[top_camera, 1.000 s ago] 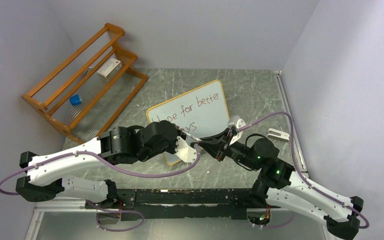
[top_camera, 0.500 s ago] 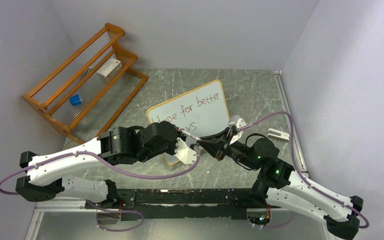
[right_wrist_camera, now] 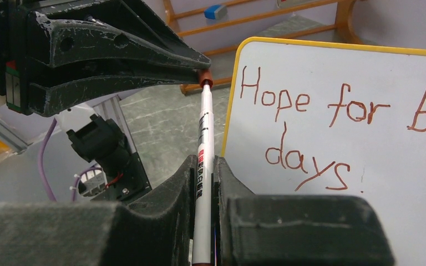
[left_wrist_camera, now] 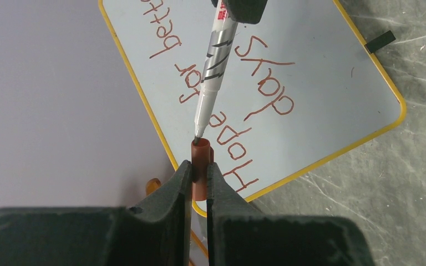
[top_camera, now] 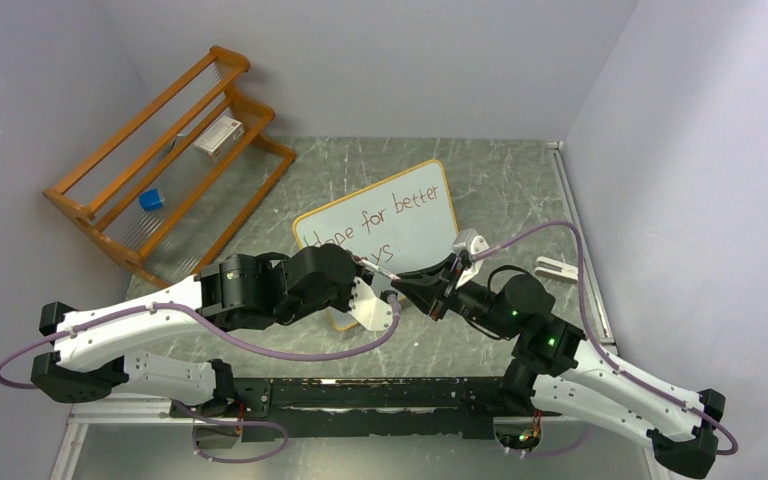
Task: Write a sentence on the whiteboard
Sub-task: Close the whiteboard marker at the center of the board.
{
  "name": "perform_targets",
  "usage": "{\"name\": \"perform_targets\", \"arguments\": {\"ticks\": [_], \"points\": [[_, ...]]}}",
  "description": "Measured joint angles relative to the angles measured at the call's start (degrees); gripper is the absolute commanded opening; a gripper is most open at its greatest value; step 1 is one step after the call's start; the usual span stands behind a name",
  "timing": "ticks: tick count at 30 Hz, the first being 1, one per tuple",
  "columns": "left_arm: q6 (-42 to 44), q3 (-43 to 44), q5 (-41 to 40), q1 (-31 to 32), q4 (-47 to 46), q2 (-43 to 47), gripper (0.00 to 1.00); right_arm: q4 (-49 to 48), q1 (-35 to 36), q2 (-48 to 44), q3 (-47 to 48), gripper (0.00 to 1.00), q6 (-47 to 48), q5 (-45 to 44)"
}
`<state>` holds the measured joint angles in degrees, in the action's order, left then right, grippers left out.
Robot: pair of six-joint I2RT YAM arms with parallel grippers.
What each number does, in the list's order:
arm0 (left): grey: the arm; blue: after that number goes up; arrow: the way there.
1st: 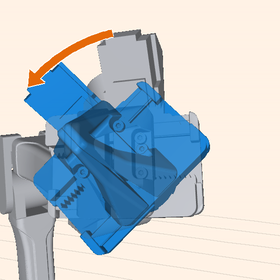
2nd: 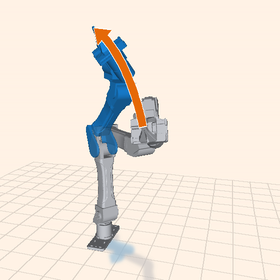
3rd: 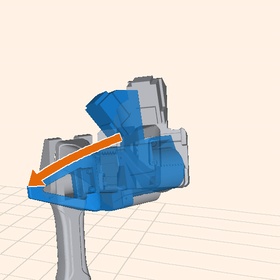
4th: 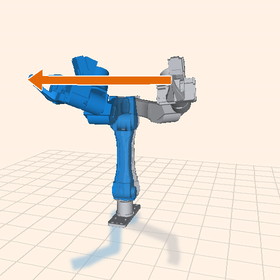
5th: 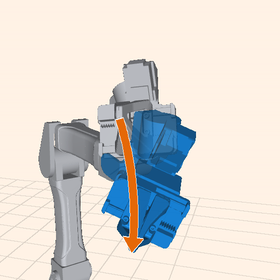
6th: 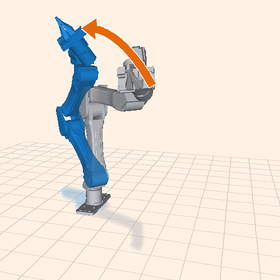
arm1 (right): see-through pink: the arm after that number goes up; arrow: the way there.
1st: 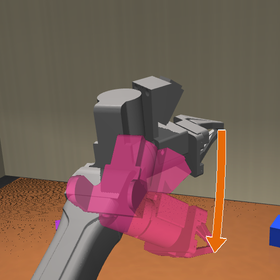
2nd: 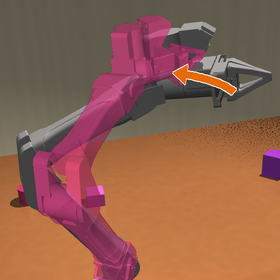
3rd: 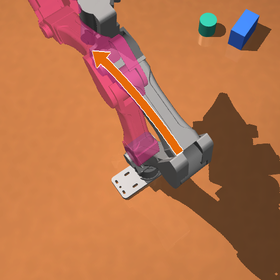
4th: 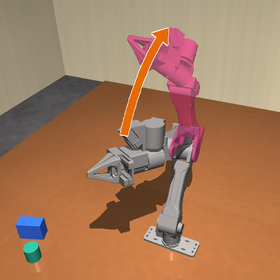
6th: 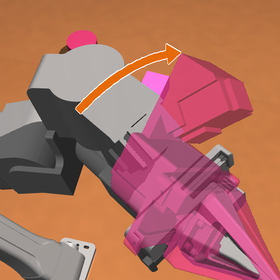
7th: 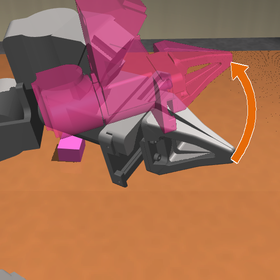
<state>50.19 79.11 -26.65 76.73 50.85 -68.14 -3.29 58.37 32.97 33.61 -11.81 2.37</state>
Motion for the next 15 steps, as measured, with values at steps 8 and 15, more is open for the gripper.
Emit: {"name": "perform_targets", "arguments": {"ticks": [8,15], "points": [[0.1,0.0,0.3,0.1,0.0,0.2,0.05,0.0,0.0,0.2,0.0,0.0,0.0,-0.2],[0.4,0.2,0.9,0.3,0.5,0.3,0.05,-0.6,0.0,1.0,-0.2,0.0,0.0,0.5]]}}
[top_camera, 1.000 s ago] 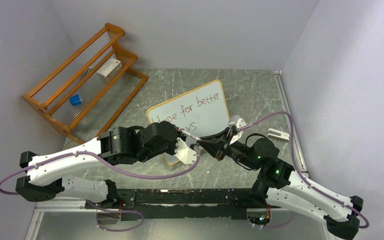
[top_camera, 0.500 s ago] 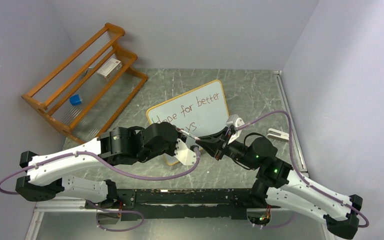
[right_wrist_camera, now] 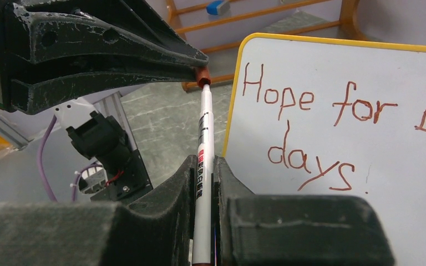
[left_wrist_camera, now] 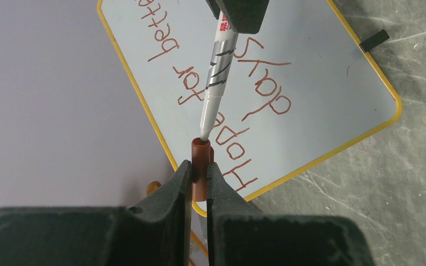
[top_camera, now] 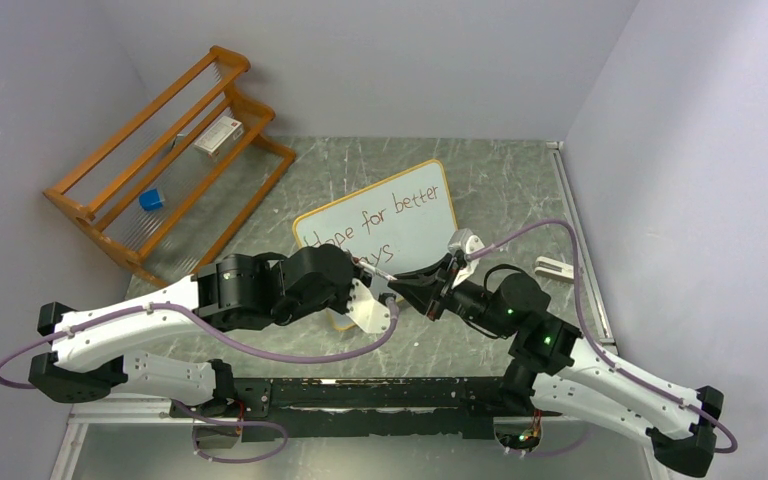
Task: Write a sentence on the whiteboard
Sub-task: Close the whiteboard marker at the center of the board.
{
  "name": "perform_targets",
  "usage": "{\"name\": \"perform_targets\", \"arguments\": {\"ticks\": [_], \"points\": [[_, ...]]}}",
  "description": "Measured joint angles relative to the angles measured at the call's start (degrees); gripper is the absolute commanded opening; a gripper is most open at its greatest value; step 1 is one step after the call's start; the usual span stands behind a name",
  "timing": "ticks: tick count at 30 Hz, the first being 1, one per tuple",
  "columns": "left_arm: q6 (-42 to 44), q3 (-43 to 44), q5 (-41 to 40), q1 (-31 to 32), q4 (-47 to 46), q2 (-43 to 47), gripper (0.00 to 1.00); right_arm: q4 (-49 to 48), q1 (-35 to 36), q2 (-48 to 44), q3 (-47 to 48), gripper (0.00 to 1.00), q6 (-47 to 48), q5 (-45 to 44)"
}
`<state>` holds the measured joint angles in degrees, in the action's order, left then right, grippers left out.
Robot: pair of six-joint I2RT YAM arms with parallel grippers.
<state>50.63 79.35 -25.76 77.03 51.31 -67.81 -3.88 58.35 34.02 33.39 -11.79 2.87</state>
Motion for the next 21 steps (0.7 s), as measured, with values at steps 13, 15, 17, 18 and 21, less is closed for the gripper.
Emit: {"name": "perform_targets", "arguments": {"ticks": [13,15,17,18,21], "points": [[1.7,2.8,-0.3,2.1,4.4,-0.7,0.05,-3.2,0.0,1.1,-1.0,0.0,0.0,1.2],[1.9,3.1,-0.7,3.0,5.2,-1.2,0.05,-3.5,0.0,1.4,-1.0,0.0,0.0,1.7],[2.2,3.1,-1.2,3.5,5.9,-1.4,0.05,-3.5,0.0,1.5,-1.0,0.0,0.0,2.0],[2.3,3.1,-1.5,3.7,6.1,-1.5,0.05,-3.5,0.0,1.5,-1.0,0.0,0.0,2.2],[2.3,3.1,-1.8,4.2,6.7,-1.5,0.05,-3.7,0.0,1.5,-1.1,0.0,0.0,2.7]]}}
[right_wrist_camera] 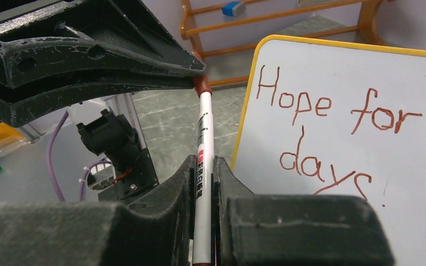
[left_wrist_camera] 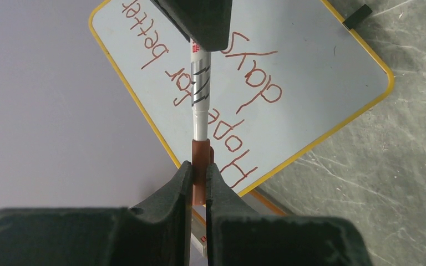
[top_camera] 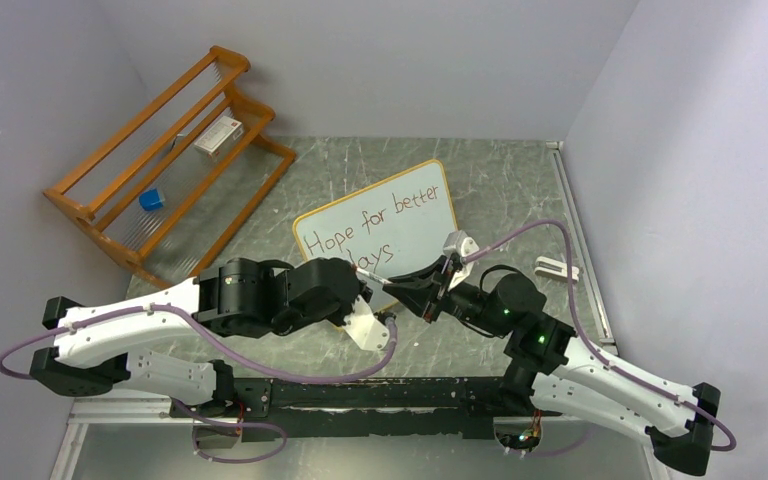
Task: Write a sentence on the whiteboard
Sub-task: Close the whiteboard marker at the center of the board.
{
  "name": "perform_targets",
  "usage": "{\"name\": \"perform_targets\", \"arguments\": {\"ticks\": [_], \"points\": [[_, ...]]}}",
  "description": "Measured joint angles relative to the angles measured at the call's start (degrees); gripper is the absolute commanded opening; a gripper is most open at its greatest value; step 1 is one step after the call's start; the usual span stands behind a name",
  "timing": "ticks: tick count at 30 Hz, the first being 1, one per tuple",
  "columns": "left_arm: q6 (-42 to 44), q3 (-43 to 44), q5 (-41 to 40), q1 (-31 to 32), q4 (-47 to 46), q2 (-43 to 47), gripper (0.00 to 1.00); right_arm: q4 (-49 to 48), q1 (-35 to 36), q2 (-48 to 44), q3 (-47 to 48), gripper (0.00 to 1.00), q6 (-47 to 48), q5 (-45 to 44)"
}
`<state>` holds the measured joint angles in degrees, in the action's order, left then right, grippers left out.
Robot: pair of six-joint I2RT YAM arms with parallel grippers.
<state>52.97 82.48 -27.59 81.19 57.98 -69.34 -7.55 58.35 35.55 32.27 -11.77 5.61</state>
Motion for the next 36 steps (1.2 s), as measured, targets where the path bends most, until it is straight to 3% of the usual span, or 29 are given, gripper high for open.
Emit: {"name": "perform_targets", "arguments": {"ticks": [11,26,29,36], "points": [[0.2,1.7,-1.9,2.5,2.0,-1.3,0.05,-6.7,0.0,-1.0,-4.2,0.0,0.1,1.6],[0.6,3.1,-1.9,4.8,1.5,-1.5,0.06,-24.9,-1.5,-0.2,-12.5,0.0,0.6,5.7],[0.7,3.1,-1.7,4.9,0.8,-0.6,0.14,-26.8,-1.9,0.9,-12.5,0.0,0.7,6.7],[1.3,2.7,-2.6,5.1,-1.6,-0.1,0.52,-28.2,-2.3,3.3,-12.5,0.0,2.0,5.0]]}}
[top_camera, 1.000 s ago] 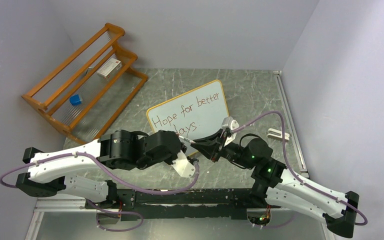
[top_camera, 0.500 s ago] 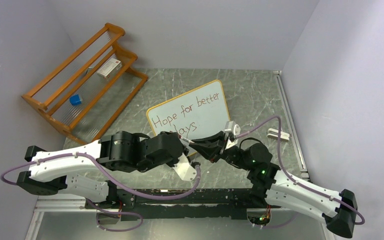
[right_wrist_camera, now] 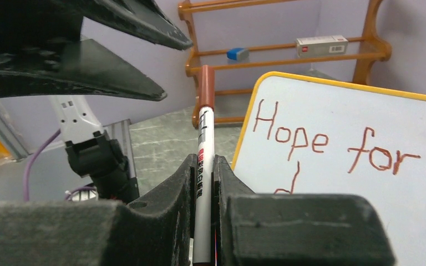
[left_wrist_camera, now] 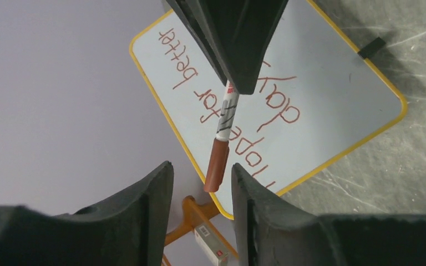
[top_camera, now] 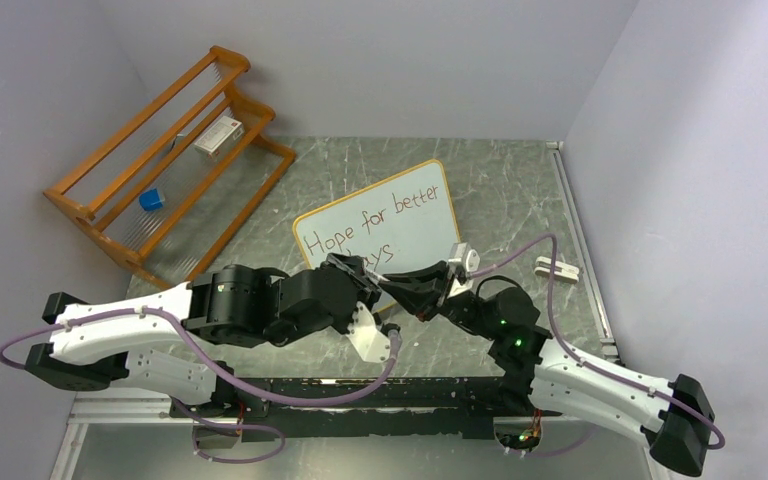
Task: Write a sentence on the whiteboard
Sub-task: Close the whiteboard marker at the center of the board.
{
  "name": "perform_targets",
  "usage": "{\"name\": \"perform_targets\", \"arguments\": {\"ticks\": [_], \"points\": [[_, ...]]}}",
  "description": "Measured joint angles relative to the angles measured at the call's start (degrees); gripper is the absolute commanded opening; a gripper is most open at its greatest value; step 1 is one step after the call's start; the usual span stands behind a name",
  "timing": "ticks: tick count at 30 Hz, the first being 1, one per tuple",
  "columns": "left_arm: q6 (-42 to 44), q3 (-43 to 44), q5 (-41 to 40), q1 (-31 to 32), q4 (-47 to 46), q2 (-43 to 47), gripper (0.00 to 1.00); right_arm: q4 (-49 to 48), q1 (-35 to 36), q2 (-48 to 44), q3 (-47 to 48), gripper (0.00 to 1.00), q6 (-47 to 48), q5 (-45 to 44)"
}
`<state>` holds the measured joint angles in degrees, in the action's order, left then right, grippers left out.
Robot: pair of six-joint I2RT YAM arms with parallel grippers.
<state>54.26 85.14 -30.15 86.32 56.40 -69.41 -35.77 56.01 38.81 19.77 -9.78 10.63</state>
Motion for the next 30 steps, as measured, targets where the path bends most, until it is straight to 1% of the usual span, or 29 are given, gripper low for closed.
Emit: {"name": "perform_targets", "arguments": {"ticks": [3,5,7,10,11,15,17,19,23,26,30], "points": [[0.0,-0.9,-1.0,0.0,-2.4,0.6,0.62,0.1,-0.1,0.6,0.0,0.0,0.9,-1.7],[-0.3,-1.8,-2.3,0.0,-5.3,1.4,0.7,0.0,-0.2,0.9,0.0,0.0,1.5,-3.1],[-1.4,-2.3,-4.3,0.0,-8.7,2.2,0.75,-0.9,-0.2,1.1,-0.3,0.0,2.0,-4.3],[-6.5,-2.4,-8.9,0.0,-15.2,3.0,0.84,-2.8,-0.2,1.4,-1.8,0.0,3.0,-6.4],[-8.9,-2.4,-10.9,0.0,-17.4,3.0,0.86,-3.6,-0.2,1.6,-2.3,0.0,3.5,-7.1],[-20.7,-2.3,-19.3,0.0,-23.5,1.9,0.88,-5.8,-0.2,3.3,-3.2,0.0,5.9,-10.2],[-29.2,-1.6,-23.8,-0.3,-24.7,0.0,0.87,-7.1,-0.2,3.9,-3.3,0.0,7.3,-11.5],[-39.0,0.1,-26.5,-1.8,-24.0,-2.7,0.87,-8.4,-0.2,4.2,-3.4,0.0,8.8,-12.7],[-56.7,-0.2,-25.8,-7.7,-24.0,-4.4,0.85,-11.9,-0.2,4.2,-4.5,0.0,11.7,-15.0],[-65.6,-3.2,-23.6,-12.3,-26.0,-2.4,0.84,-14.3,-0.2,4.3,-5.5,0.0,13.3,-16.2],[-76.7,-8.1,-19.8,-14.1,-29.6,1.8,0.84,-16.8,-0.2,5.2,-6.4,0.0,14.5,-17.0]]}}
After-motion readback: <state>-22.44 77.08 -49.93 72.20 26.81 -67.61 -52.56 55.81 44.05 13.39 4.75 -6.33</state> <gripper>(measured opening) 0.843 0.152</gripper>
